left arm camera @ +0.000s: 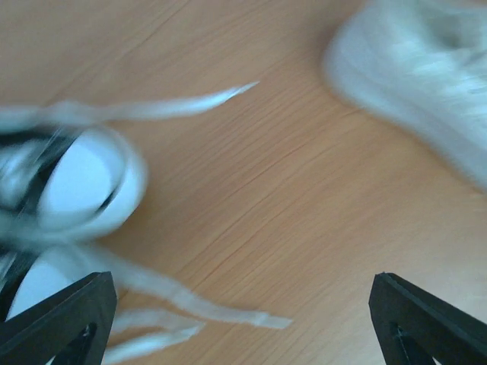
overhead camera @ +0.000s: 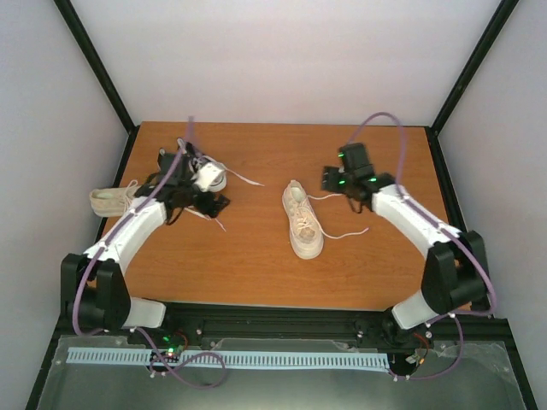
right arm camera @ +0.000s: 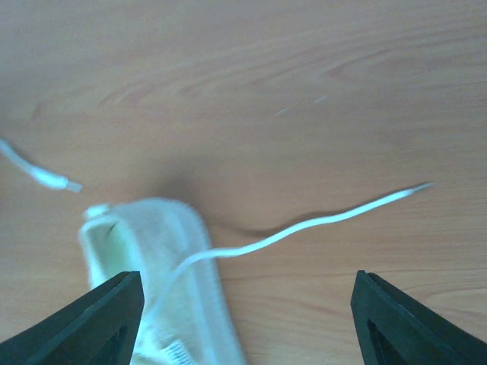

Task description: Tie the shoes

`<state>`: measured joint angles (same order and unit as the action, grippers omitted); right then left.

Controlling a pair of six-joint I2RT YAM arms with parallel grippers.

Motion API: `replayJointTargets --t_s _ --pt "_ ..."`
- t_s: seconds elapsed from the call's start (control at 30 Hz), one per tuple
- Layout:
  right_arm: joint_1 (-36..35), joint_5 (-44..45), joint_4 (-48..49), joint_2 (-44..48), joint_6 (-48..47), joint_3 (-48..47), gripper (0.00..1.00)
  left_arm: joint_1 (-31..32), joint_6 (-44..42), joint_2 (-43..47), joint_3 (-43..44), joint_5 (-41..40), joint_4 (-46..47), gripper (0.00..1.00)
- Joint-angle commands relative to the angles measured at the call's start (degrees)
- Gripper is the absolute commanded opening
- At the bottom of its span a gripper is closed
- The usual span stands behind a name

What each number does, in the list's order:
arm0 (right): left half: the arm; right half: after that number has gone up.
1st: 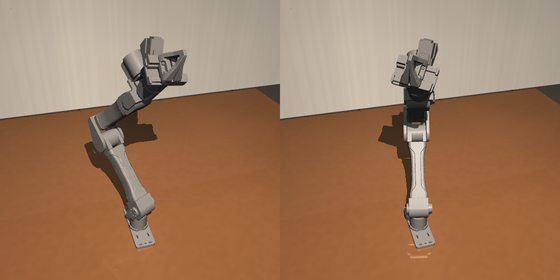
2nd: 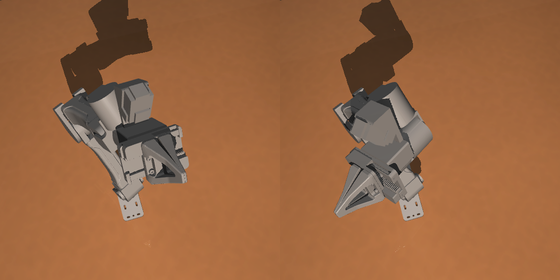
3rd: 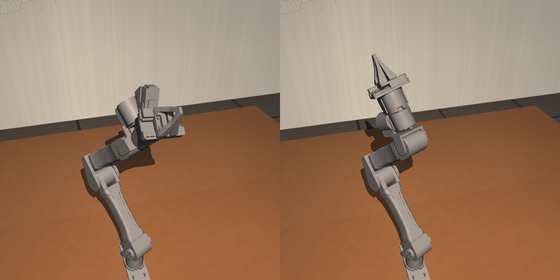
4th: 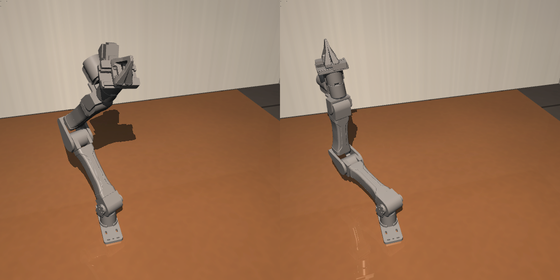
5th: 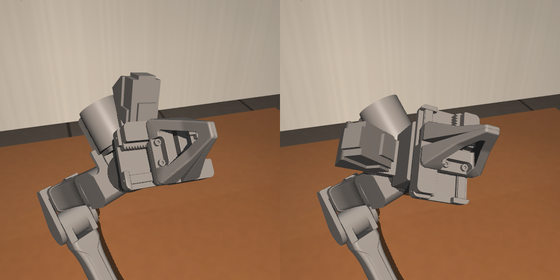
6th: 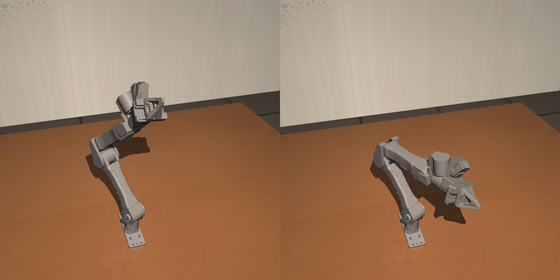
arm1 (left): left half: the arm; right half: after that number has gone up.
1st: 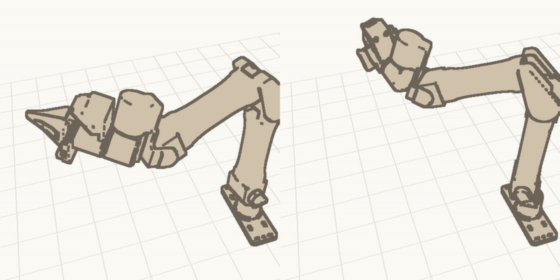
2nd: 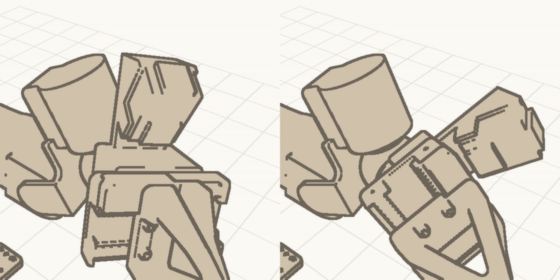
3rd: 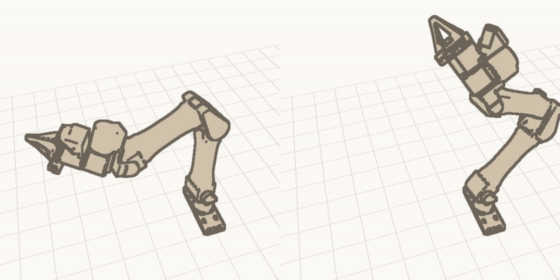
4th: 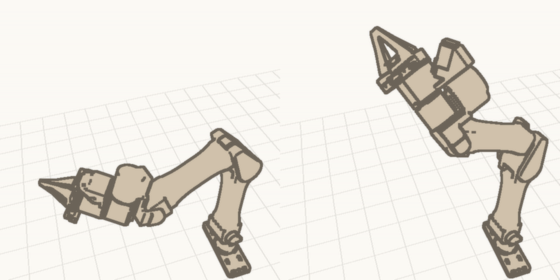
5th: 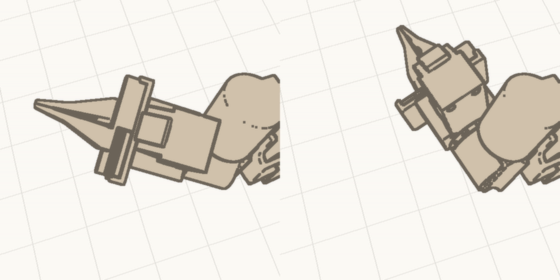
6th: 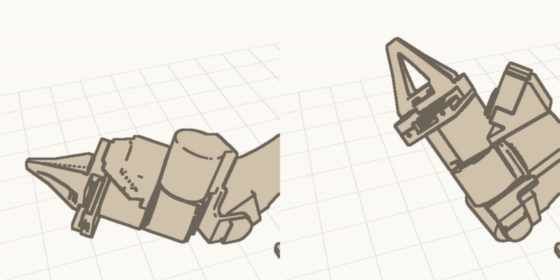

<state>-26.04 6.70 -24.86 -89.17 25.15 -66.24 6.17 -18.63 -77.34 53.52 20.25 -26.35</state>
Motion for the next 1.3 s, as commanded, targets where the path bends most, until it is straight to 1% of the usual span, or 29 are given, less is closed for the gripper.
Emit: replayJointTargets --t_s 0.0,0.03,0.13,0.2,0.27,0.33,0.37,0.47,0.53,0.57,0.63,0.7,0.77,0.83,0.9,0.93,0.97,1.07,1.1,1.2,1.27 --pt "12.7 -8.5 -4.7 3.6 -4.2 3.4 0.76 18.3 -12.1 -2.6 12.6 -1.0 -14.9 0.91" --pt "15.0 -9.2 -4.6 3.9 -4.4 4.2 0.76 22.7 -13.2 -4.9 16.0 -2.4 -17.0 0.88" --pt "18.6 -8.2 -3.8 4.5 -5.0 6.1 0.77 34.9 -16.0 -13.7 25.6 -8.5 -21.5 0.81" --pt "20.2 -8.5 -3.3 3.9 -5.1 6.9 0.77 41.3 -17.3 -20.7 32.1 -11.3 -23.7 0.81" --pt "21.4 -10.1 -2.6 3.1 -5.2 7.4 0.77 46.2 -18.9 -29.3 38.7 -14.5 -25.2 0.86" --pt "22.0 -11.4 -1.8 2.6 -5.2 8.0 0.77 49.0 -20.0 -37.3 45.2 -18.2 -25.7 0.91" --pt "22.1 -11.9 -1.4 2.3 -5.4 8.4 0.77 49.7 -20.1 -41.3 50.9 -19.8 -26.8 0.92" --pt "22.2 -12.3 -1.6 1.7 -5.9 8.8 0.77 50.2 -18.1 -53.9 66.4 -23.3 -32.0 0.93" --pt "22.3 -11.7 -1.7 2.0 -6.3 9.4 0.77 50.3 -17.3 -61.0 75.0 -25.2 -35.3 0.93" --pt "22.4 -11.4 -1.7 2.3 -6.4 9.6 0.76 50.4 -17.1 -63.7 77.8 -26.1 -36.1 0.93" --pt "22.7 -10.8 -1.7 2.6 -6.7 10.0 0.76 50.8 -17.5 -66.8 79.8 -27.5 -36.2 0.91" --pt "23.1 -10.1 -1.9 2.7 -6.9 10.4 0.77 51.4 -18.0 -67.6 78.5 -28.2 -35.4 0.87" --pt "23.5 -10.0 -1.9 2.6 -7.1 10.3 0.76 51.8 -18.2 -67.0 75.9 -28.4 -34.4 0.74" --pt "23.9 -10.0 -1.8 2.2 -7.4 10.4 0.76 52.1 -18.0 -65.6 73.4 -28.1 -33.9 0.54" --pt "24.2 -10.2 -1.7 1.7 -7.6 10.1 0.76 52.1 -17.7 -63.5 71.0 -27.5 -33.6 0.26" --pt "24.2 -10.3 -1.6 1.5 -7.5 9.9 0.76 52.1 -17.4 -61.9 69.8 -27.5 -33.0 0.09" --pt "24.3 -10.5 -1.6 1.1 -7.5 9.4 0.76 52.1 -17.0 -60.1 68.2 -27.8 -31.9 0.02" --pt "24.3 -11.6 -1.7 -0.7 -7.6 7.4 0.75 51.7 -15.1 -53.6 65.0 -28.2 -29.8 0.01" --pt "24.3 -11.8 -1.7 -1.9 -7.5 6.4 0.75 51.3 -14.1 -51.6 65.0 -27.1 -29.9 0.01" --pt "24.3 -12.8 -1.9 -5.2 -7.5 4.0 0.70 48.9 -10.3 -45.8 66.1 -22.4 -31.1 0.01" --pt "24.0 -15.2 -1.1 -7.2 -7.3 3.1 0.66 47.0 -8.1 -42.0 66.7 -17.9 -32.2 0.01"
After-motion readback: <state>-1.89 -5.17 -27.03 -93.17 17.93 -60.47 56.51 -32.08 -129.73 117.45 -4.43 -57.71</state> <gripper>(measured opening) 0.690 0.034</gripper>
